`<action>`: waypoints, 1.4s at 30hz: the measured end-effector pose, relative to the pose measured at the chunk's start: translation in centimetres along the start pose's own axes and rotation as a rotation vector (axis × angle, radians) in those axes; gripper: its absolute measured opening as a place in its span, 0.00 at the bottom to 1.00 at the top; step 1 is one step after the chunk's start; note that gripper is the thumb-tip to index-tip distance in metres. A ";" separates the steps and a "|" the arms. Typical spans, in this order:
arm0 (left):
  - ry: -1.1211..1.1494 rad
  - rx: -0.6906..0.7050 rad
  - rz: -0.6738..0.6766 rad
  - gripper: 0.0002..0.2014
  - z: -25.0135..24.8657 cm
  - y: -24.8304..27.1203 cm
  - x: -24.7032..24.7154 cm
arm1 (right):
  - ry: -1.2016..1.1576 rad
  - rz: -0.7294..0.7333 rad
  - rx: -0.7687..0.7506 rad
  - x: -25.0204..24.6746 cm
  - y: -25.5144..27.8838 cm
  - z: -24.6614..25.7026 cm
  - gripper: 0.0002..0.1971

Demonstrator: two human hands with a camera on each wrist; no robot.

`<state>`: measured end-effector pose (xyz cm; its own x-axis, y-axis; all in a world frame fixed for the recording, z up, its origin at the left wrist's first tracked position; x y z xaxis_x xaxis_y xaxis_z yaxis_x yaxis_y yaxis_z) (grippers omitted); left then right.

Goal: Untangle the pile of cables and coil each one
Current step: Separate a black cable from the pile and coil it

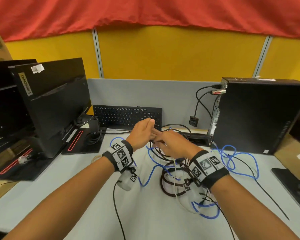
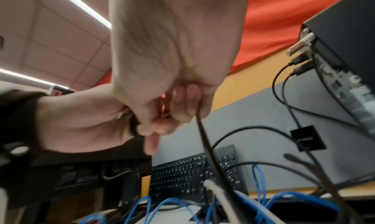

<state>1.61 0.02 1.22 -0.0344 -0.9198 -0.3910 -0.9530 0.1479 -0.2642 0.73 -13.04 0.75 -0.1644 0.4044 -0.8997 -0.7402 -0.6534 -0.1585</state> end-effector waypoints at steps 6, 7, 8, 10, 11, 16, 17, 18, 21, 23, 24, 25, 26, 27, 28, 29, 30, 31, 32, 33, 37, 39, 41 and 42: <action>-0.568 0.178 0.038 0.19 -2.1 -0.3 0.0 | -0.189 -0.169 0.021 -1.1 0.1 0.7 0.10; -0.590 0.180 0.069 0.19 -2.3 -0.1 0.2 | -0.219 -0.216 0.031 -1.5 0.1 0.5 0.11; -0.580 0.166 0.106 0.20 -2.3 0.0 0.3 | -0.241 -0.250 0.035 -2.0 0.1 0.3 0.10; -0.537 0.108 0.165 0.21 -1.9 0.2 0.1 | -0.274 -0.317 0.045 -3.3 0.4 -0.2 0.08; -0.505 0.077 0.173 0.20 -1.7 0.3 -0.1 | -0.286 -0.364 0.055 -4.1 0.6 -0.7 0.08; -0.012 -0.103 0.217 0.21 -0.7 0.9 -0.7 | -0.314 -0.503 0.100 -6.3 1.6 -3.0 0.11; 0.087 -0.127 0.232 0.21 -0.8 1.0 -0.5 | -0.303 -0.479 0.086 -6.1 1.6 -3.0 0.12; 0.187 -0.150 0.238 0.21 -1.0 0.9 -0.2 | -0.322 -0.441 0.055 -5.6 1.5 -2.8 0.12; 0.487 -0.238 0.211 0.22 -1.6 0.6 0.6 | -0.476 -0.282 -0.062 -4.3 1.5 -1.6 0.12; 0.569 -0.290 0.188 0.23 -1.7 0.5 1.0 | -0.521 -0.277 -0.087 -4.1 1.5 -1.2 0.16; 0.572 -0.293 0.189 0.24 -1.7 0.5 1.2 | -0.530 -0.311 -0.083 -4.1 1.5 -1.2 0.18; 0.554 -0.282 0.193 0.25 -1.8 0.6 1.6 | -0.535 -0.346 -0.070 -4.2 1.5 -1.2 0.20; 0.523 -0.263 0.193 0.25 -1.8 0.6 1.7 | -0.542 -0.368 -0.057 -4.1 1.5 -1.3 0.21; 0.485 -0.242 0.189 0.25 -1.9 0.7 1.9 | -0.543 -0.380 -0.046 -4.0 1.6 -1.4 0.19; 0.452 -0.227 0.182 0.24 -1.8 0.7 1.9 | -0.534 -0.382 -0.035 -3.9 1.6 -1.5 0.16; 0.424 -0.219 0.176 0.24 -1.7 0.7 1.9 | -0.516 -0.375 -0.019 -3.8 1.6 -1.6 0.15; 0.405 -0.214 0.172 0.23 -1.5 0.7 2.0 | -0.489 -0.363 0.001 -3.7 1.6 -1.9 0.15; 0.398 -0.216 0.167 0.22 -1.3 0.7 2.0 | -0.460 -0.346 0.018 -3.6 1.6 -2.1 0.15; 0.403 -0.220 0.160 0.22 -1.0 0.8 2.0 | -0.435 -0.328 0.029 -3.5 1.6 -2.2 0.15; 0.412 -0.224 0.151 0.21 -0.7 0.7 2.1 | -0.418 -0.314 0.036 -3.4 1.5 -2.3 0.14; 0.382 -0.220 0.086 0.21 0.1 0.1 2.1 | -0.426 -0.307 0.059 -3.4 1.0 -2.6 0.15; 0.355 -0.220 0.057 0.21 0.3 -0.3 2.2 | -0.442 -0.303 0.087 -3.3 0.8 -2.8 0.15; 0.373 -0.234 0.048 0.21 0.5 -0.8 2.3 | -0.466 -0.307 0.108 -3.4 0.6 -3.0 0.14; 0.393 -0.247 0.054 0.20 0.6 -0.9 2.4 | -0.483 -0.302 0.106 -3.4 0.7 -3.0 0.12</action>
<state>2.56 -2.15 -0.04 -0.1517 -0.9882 -0.0217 -0.9882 0.1521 -0.0168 2.76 -16.79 2.50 -0.1958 0.8258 -0.5289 -0.8580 -0.4054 -0.3154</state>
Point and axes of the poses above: each hand's wrist, its own y-axis away from the middle knuckle, its own x-axis out of the palm, z = x × y, the point moved 4 cm from there along -y, towards the middle knuckle, and after that the axes turned 8 degrees about -y, right-handed, at the moved point
